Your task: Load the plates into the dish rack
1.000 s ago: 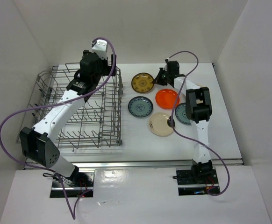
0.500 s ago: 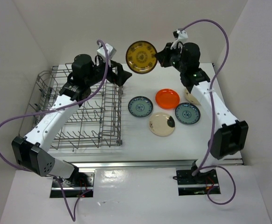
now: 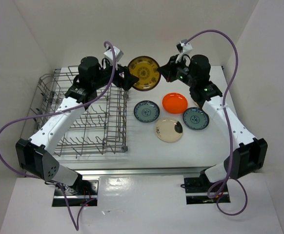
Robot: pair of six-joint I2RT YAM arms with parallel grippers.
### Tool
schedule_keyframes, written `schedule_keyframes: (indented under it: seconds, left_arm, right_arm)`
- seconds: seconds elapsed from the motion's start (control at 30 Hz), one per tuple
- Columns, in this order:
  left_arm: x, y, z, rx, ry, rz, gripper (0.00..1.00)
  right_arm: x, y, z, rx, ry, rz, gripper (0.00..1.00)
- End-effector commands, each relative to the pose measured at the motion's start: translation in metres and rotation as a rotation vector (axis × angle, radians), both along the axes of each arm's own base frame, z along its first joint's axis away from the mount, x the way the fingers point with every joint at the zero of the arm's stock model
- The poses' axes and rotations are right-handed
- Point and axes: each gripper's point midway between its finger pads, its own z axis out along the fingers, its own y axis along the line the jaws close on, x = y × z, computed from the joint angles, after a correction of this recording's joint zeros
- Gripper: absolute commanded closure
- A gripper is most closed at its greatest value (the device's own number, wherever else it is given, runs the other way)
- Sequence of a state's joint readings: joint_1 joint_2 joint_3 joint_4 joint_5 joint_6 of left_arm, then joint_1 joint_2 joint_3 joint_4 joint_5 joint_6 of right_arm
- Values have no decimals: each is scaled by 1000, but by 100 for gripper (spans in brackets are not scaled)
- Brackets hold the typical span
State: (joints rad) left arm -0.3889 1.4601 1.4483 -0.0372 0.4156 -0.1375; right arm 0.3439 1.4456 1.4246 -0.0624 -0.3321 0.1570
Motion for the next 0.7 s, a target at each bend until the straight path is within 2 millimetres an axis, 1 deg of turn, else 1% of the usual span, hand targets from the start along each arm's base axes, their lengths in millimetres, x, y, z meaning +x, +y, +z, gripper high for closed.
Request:
schedule_keyframes:
  seconds: [0.0,0.03,0.07,0.1,0.17,0.2,0.23,0.27,0.3,0.33,0.37,0.4,0.47,0.5,0.53,0.57,0.6,0.63,0.67]
  left_arm:
    - [1,2,26,-36,-63,14,6]
    - [1,2,26,-36,-63,14,9]
    - [8,0,25,-34,-60,23,11]
    - [8,2,24,-33,-40,36,12]
    - [12,2,18,-25,-22,47,15]
    - [14,0,19,-26,-23,36,17]
    - [12,-2,19,-27,-23,25,20]
    - [11,-3,19,-28,-22,12,31]
    - [8,-6,19,-30,-21,-10,39]
    - [8,-6,19,-30,-21,-10,48]
    - [8,-6,19,-30,-21,-10,60]
    - [5,-5,24,-34,-31,-10,84]
    - [3,-4,23,-33,-28,-10,98]
    - [-2,-4,31,-42,-50,-21,100]
    - [-4,-5,28,-44,-52,-33,100]
    - [-7,-5,30,-48,-61,-42,100]
    - [-8,-5,30,-57,-51,-42,100]
    - [-8,-2,32,-60,-62,-23,100]
    - [-9,1,32,-60,-64,-7,100]
  right_arm:
    - [-36,7,48,40,-145,88,100]
    - [-36,7,48,40,-145,88,100]
    - [-45,6,58,48,-169,102,100]
    - [-48,10,58,49,-169,112,100]
    - [-58,9,69,49,-202,133,100]
    - [-66,8,77,55,-222,146,100]
    - [-70,8,75,55,-221,156,100]
    - [-70,10,73,48,-229,168,100]
    - [-75,9,78,52,-241,177,100]
    - [-75,10,73,49,-232,178,100]
    - [-75,10,73,49,-232,178,100]
    - [-72,8,73,42,-239,161,100]
    - [-67,7,68,36,-220,146,100]
    - [-63,7,63,33,-210,137,100]
    - [-60,8,60,30,-201,137,100]
    - [-60,8,60,30,-201,137,100]
    - [-57,10,55,26,-189,137,90]
    - [-55,8,55,26,-189,126,84]
    - [-50,9,50,22,-177,117,76]
